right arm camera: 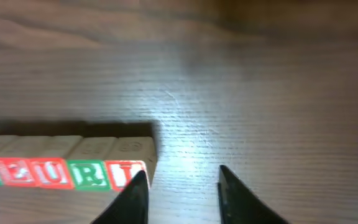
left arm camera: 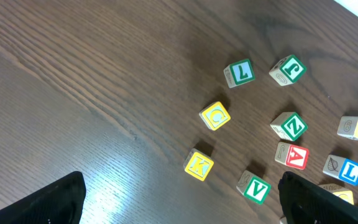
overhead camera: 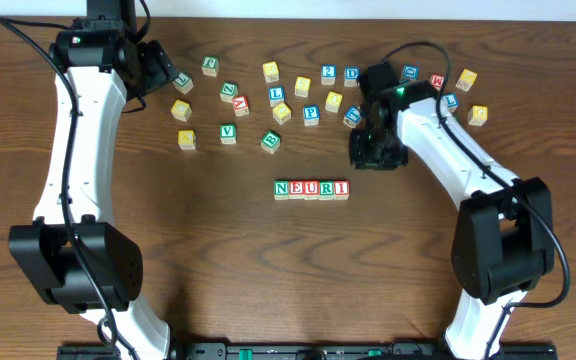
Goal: Spell out NEURIPS
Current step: 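Lift the right gripper and move it to the upper cluster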
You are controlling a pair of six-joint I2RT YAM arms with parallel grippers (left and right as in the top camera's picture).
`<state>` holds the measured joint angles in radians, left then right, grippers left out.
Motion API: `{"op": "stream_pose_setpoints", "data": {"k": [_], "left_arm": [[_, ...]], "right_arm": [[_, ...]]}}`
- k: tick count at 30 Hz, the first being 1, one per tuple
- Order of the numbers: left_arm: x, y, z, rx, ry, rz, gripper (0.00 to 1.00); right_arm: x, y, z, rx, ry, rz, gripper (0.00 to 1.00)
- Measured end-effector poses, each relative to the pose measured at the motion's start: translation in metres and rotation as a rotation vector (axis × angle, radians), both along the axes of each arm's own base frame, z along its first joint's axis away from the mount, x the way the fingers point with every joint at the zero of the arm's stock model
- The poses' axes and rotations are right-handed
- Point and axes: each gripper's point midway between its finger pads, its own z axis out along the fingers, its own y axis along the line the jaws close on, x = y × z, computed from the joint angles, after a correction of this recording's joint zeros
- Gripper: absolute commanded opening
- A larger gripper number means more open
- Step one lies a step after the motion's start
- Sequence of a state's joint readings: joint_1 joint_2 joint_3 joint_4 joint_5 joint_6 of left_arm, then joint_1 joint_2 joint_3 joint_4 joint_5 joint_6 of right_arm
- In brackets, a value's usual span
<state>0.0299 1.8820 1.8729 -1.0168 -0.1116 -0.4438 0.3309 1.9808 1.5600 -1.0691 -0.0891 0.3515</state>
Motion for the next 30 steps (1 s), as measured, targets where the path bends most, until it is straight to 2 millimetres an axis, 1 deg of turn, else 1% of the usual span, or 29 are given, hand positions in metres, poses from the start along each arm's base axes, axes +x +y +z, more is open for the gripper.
{"op": "stream_pose_setpoints", "data": {"k": [3, 7, 12, 17, 25, 30], "left_arm": [[0.000, 0.000, 0.000, 0.000, 0.000, 0.000, 0.98], [0.000, 0.000, 0.000, 0.000, 0.000, 0.000, 0.98], [0.000, 0.000, 0.000, 0.000, 0.000, 0.000, 0.98], [0.000, 0.000, 0.000, 0.000, 0.000, 0.000, 0.98], [0.000, 0.000, 0.000, 0.000, 0.000, 0.000, 0.98], [0.000, 0.000, 0.000, 0.000, 0.000, 0.000, 0.98]], "right_arm": [[0.013, 0.004, 0.017, 0.013, -0.043, 0.012, 0.40], [0.029, 0.010, 0.043, 0.033, -0.106, 0.022, 0.42], [0.043, 0.015, 0.071, 0.054, -0.169, 0.025, 0.44], [0.056, 0.019, 0.091, 0.073, -0.229, 0.029, 0.46], [0.071, 0.024, 0.124, 0.098, -0.321, 0.046, 0.46], [0.085, 0.022, 0.146, 0.117, -0.392, 0.035, 0.46]]}}
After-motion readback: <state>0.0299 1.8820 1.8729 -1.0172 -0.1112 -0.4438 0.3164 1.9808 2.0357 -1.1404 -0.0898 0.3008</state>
